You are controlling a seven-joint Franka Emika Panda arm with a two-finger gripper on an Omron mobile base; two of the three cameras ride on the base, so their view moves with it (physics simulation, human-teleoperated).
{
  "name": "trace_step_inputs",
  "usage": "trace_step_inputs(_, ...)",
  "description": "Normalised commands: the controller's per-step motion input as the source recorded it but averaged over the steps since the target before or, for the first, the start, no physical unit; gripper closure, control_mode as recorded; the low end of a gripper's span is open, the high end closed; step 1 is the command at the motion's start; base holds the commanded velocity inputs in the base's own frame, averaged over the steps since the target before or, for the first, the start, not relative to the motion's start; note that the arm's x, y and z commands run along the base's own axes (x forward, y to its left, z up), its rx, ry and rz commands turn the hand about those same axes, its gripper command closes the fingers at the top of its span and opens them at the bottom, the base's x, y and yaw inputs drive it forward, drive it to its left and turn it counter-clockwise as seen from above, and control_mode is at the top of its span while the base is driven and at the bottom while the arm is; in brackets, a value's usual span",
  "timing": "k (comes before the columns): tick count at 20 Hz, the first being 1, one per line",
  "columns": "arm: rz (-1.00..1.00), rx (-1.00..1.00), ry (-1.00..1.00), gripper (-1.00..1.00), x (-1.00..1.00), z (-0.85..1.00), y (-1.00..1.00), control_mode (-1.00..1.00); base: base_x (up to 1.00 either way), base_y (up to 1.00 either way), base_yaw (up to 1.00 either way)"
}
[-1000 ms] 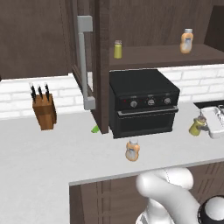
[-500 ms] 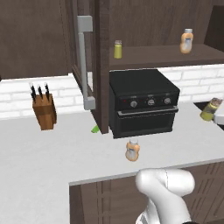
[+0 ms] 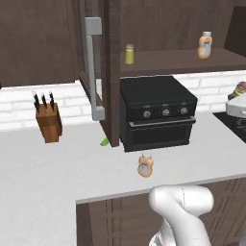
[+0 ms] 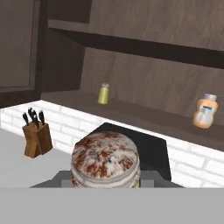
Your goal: Put the shaker and condiment bottle from the counter next to their counterparts in the cabinet.
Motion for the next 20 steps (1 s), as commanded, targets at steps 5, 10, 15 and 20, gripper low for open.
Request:
trace_step_inputs(5,-0.15,-0.1,0.03,1.0,-0.03,1.0,0.33,-1.0,0.0,0.0,0.0)
trace_step_inputs(10,-0.03,-0.1,0.13,1.0,0.12,0.62,0.35,-1.0,0.0,0.0,0.0)
trace_step_inputs(15,0.0,0.04,-0.02,1.0,0.08,-0.05,0.11,-1.0,0.0,0.0,0.0)
trace_step_inputs(20,0.0,0.06,0.0,1.0,0.37,-0.2,0.74,-1.0,0.0,0.0,0.0)
